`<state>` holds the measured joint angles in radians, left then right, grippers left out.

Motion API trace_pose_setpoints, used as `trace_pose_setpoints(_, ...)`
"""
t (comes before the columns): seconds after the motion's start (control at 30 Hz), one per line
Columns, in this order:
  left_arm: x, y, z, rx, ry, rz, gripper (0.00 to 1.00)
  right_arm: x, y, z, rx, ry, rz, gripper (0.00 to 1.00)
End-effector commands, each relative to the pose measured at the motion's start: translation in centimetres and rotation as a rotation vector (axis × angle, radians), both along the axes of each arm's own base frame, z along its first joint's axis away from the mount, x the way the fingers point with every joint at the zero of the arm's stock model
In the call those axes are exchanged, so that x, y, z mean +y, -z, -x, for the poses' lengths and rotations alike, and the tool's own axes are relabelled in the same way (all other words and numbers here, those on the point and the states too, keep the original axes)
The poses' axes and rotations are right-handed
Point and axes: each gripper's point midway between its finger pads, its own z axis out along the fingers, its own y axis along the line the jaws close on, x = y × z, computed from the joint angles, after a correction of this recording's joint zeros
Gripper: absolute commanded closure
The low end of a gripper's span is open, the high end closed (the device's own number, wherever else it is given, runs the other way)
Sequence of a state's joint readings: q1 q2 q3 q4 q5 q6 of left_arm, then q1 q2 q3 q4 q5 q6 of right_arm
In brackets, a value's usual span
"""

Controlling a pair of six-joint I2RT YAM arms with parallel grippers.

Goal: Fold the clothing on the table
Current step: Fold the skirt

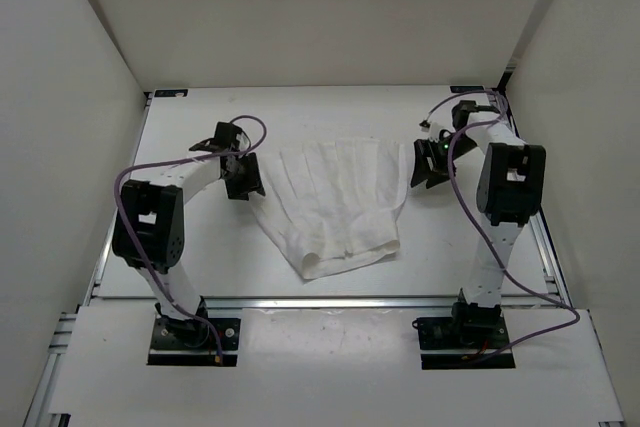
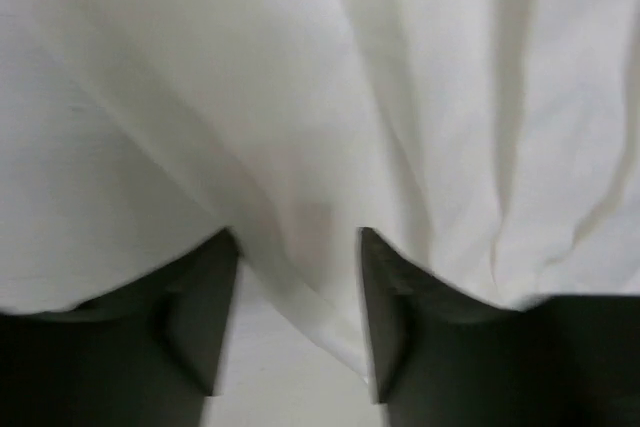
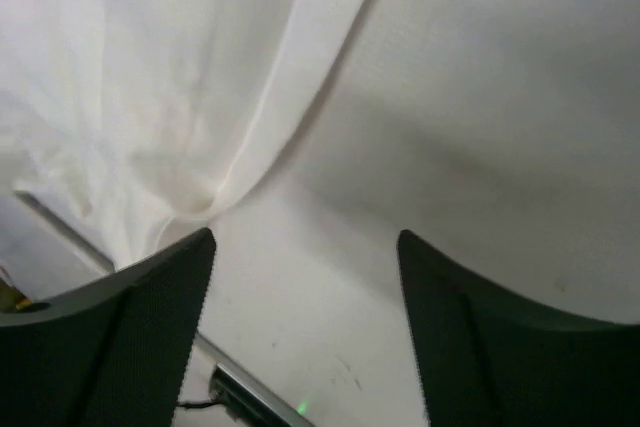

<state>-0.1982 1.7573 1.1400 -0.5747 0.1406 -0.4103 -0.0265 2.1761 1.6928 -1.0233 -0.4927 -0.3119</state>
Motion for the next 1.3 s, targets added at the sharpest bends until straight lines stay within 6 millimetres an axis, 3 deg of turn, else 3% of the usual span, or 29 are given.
trace_pose_setpoints(0.0, -5.4, -5.0, 2.1, -0.055, 0.105, 0.114, 0.31, -0.2, -4.7, 2.8, -0.045, -0.012, -0.098, 0.17)
trace_pose_setpoints(0.03, -7.0, -5.7, 3.4, -0.07, 0.138, 0.14, 0.17, -0.2, -5.2, 3.2, -0.048, -0.013, -0.103, 0.03)
trace_pose_setpoints(0.07, -8.4, -6.4, 4.9, -0.081, 0.153, 0.166, 0.02, 0.0, -5.2, 4.8, -0.013, -0.031, -0.114, 0.02)
trace_pose_setpoints(0.17, -10.2, -7.2, 7.7, -0.072, 0.133, 0.259, 0.01, 0.8, -5.0, 8.3, 0.074, -0.04, -0.131, 0.01)
trace_pose_setpoints(0.27, -10.2, -6.3, 11.2, -0.012, 0.134, 0.246, 0.02, 1.7, -4.2, 11.6, 0.176, -0.064, -0.131, 0.05)
trace_pose_setpoints(0.37, -8.0, -3.7, 15.3, 0.065, 0.14, 0.161, 0.01, 2.7, -3.1, 13.7, 0.207, -0.098, -0.118, 0.06)
trace_pose_setpoints(0.43, -6.1, -3.3, 16.2, 0.071, 0.083, 0.131, 0.01, 3.1, -2.7, 14.1, 0.207, -0.104, -0.118, 0.06)
trace_pose_setpoints(0.5, -4.6, -3.8, 16.2, 0.033, 0.023, 0.158, 0.01, 3.5, -2.5, 13.9, 0.203, -0.098, -0.12, 0.06)
trace_pose_setpoints(0.57, -4.8, -4.2, 16.2, 0.024, -0.007, 0.216, 0.01, 4.5, -2.3, 13.9, 0.198, -0.122, -0.138, 0.05)
trace_pose_setpoints(0.73, -8.3, -3.4, 15.3, 0.003, 0.008, 0.29, 0.01, 7.3, -1.9, 14.0, 0.226, -0.172, -0.148, 0.05)
trace_pose_setpoints(0.83, -9.8, -3.5, 13.1, -0.023, 0.032, 0.302, 0.02, 8.8, -1.6, 13.8, 0.237, -0.193, -0.157, 0.07)
trace_pose_setpoints(0.9, -10.8, -3.5, 12.7, -0.015, 0.068, 0.316, 0.01, 9.3, -1.2, 13.5, 0.235, -0.208, -0.131, 0.1)
trace_pose_setpoints(0.93, -11.6, -3.7, 12.1, -0.026, 0.082, 0.327, 0.02, 9.5, -1.0, 13.6, 0.24, -0.216, -0.123, 0.15)
trace_pose_setpoints(1.0, -12.1, -2.7, 12.6, 0.009, 0.123, 0.311, 0.01, 9.1, -0.6, 13.7, 0.25, -0.202, -0.095, 0.36)
trace_pose_setpoints(1.07, -11.5, -1.0, 13.6, 0.045, 0.127, 0.281, 0.01, 8.4, -0.2, 13.8, 0.248, -0.188, -0.074, 0.85)
trace_pose_setpoints(1.1, -11.5, -1.0, 14.0, 0.045, 0.137, 0.299, 0.12, 7.8, 0.1, 14.0, 0.258, -0.172, -0.053, 0.99)
trace_pose_setpoints(1.17, -9.7, 0.7, 15.8, 0.085, 0.101, 0.315, 0.32, 7.0, 0.0, 14.1, 0.272, -0.136, -0.065, 1.0)
trace_pose_setpoints(1.23, -8.0, 1.0, 16.8, 0.1, 0.073, 0.315, 0.92, 5.6, -0.4, 14.0, 0.287, -0.069, -0.085, 0.99)
trace_pose_setpoints(1.27, -7.2, 0.3, 16.8, 0.076, 0.052, 0.32, 0.98, 5.0, -0.5, 14.1, 0.278, -0.057, -0.094, 1.0)
